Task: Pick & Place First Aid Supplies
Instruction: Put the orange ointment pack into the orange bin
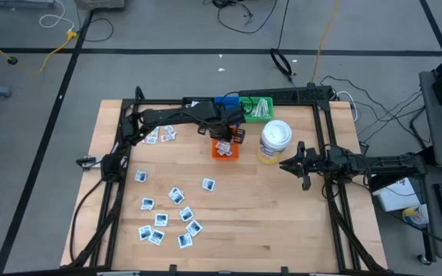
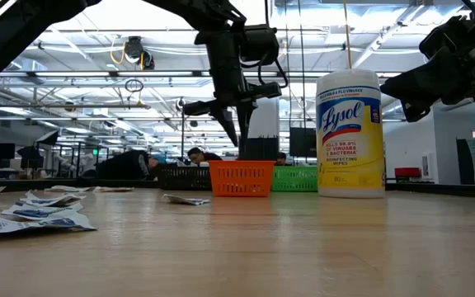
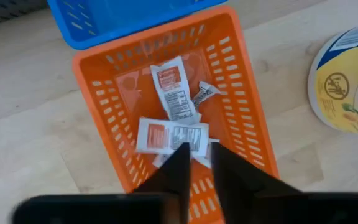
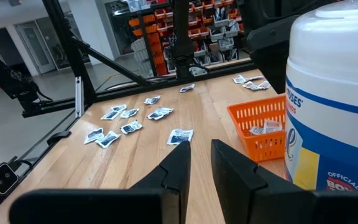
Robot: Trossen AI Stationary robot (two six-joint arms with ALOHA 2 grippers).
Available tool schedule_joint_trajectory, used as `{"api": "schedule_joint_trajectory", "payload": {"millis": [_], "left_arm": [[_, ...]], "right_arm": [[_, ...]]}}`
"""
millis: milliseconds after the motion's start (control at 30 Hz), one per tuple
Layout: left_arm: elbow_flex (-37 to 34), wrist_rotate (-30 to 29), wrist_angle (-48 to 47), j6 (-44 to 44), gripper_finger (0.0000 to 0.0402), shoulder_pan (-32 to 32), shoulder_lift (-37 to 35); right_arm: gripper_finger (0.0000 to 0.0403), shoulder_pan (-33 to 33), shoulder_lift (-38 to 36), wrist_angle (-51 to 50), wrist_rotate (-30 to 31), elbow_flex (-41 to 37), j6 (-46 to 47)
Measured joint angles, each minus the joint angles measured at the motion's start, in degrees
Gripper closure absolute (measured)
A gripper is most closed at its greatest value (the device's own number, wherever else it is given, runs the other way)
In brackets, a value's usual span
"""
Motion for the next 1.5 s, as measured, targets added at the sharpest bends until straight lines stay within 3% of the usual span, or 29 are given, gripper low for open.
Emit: {"api": "schedule_joint_trajectory", "payload": {"millis": [167,333,500,633,767,1000,1133,1267,1400,1500], "left_arm": [[-0.01,1.28,0.2,2.55,0.0252,0.38,0.0],[0.02,6.6,0.26,9.29,0.0199,1.88,-0.5],[0.17,13.57,-0.51,18.51,0.0182,3.65,-0.66],[0.17,20.94,-0.46,26.54,0.0185,4.91,-0.66],[0.15,24.27,-1.44,35.33,0.0195,5.91,-1.53],[0.17,24.48,-6.38,46.19,0.021,6.99,-3.86],[0.22,23.86,-14.12,52.55,0.021,7.57,-4.2],[0.22,18.32,-19.94,58.3,0.0209,8.15,-4.31],[0.2,10.59,-24.02,59.13,0.0198,9.8,-4.31],[-0.86,8.34,-26.17,59.24,0.0189,11.14,-4.31]], "right_arm": [[0.0344,0.02,0.01,0.01,0.0,-0.02,0.02],[0.0344,0.01,0.0,0.0,0.0,-0.01,0.0],[0.0344,0.0,0.01,0.0,0.0,-0.01,0.01],[0.0344,0.01,0.01,0.0,0.0,-0.02,0.01],[0.0344,0.02,0.0,-0.02,0.0,-0.02,0.0],[0.0344,0.02,-0.02,0.01,0.0,-0.02,0.01],[0.0344,0.02,-0.02,0.01,0.0,0.01,0.01],[0.0344,0.01,-0.02,0.01,0.0,0.0,-0.01],[0.0344,0.01,-0.01,0.01,0.0,0.01,0.0],[0.0344,0.02,-0.02,0.01,0.0,-0.02,-0.01]]}}
